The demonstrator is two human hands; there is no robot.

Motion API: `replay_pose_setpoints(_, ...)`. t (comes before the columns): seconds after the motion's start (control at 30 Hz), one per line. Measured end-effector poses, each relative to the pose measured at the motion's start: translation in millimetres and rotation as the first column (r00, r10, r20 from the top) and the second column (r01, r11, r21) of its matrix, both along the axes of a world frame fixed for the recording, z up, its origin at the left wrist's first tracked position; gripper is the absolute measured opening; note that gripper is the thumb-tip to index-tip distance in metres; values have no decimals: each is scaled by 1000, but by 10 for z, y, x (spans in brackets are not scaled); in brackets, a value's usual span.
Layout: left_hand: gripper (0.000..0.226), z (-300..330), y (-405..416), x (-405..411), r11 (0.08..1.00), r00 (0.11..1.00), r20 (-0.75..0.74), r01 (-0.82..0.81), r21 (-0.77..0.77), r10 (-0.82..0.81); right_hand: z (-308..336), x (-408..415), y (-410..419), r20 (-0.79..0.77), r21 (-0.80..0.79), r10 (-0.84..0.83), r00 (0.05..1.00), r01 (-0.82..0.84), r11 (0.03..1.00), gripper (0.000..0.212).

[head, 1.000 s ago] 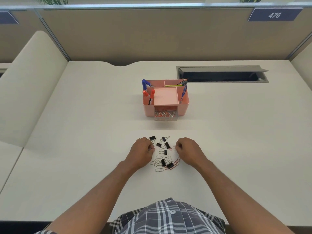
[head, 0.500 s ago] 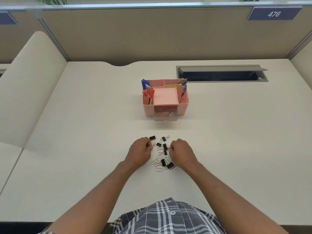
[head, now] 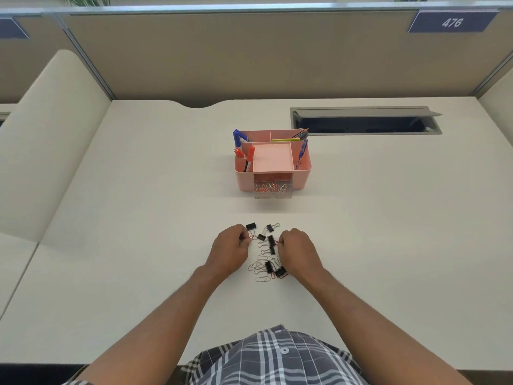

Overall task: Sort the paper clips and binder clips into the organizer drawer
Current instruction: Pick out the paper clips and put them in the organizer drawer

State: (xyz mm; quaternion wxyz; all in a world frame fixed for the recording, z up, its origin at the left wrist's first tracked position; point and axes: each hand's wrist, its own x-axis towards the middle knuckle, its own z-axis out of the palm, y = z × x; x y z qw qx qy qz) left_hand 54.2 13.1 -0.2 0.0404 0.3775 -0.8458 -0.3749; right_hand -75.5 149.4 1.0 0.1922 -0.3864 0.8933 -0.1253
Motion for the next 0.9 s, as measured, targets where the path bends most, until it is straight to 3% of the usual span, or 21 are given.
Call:
replay_pose_setpoints(0.23,12,-8,-2,12,1000,1000,-10,-1,8,1,55,-78,-10,44,72,9,999,-12,997,11)
replay_pose_setpoints(0.43,14,52,-23,-44,997,997,-57,-45,70,49,169,-268,63,253,-105,-155,955,186,977,9)
replay_pose_setpoints(0.53,12,209,-80,-209,996,988,-145,-50,68,59,345,-406,-40,283,-233,-174,943,244,941,8)
replay_pose_setpoints(0.67,9,495,-213,-555,999,964,-265,-40,-31,30,619,-604,-336,171,-397,-142,975,200,896,11)
replay_pose_setpoints(0.8,11,675,-338,-853,996,956,-292,-39,-78,14,768,-744,-622,-48,-389,-106,993,79,918,15)
replay_pose_setpoints(0.9,12,707,-369,-937,996,952,-305,-46,-74,21,781,-789,-712,-71,-366,-95,993,62,929,20)
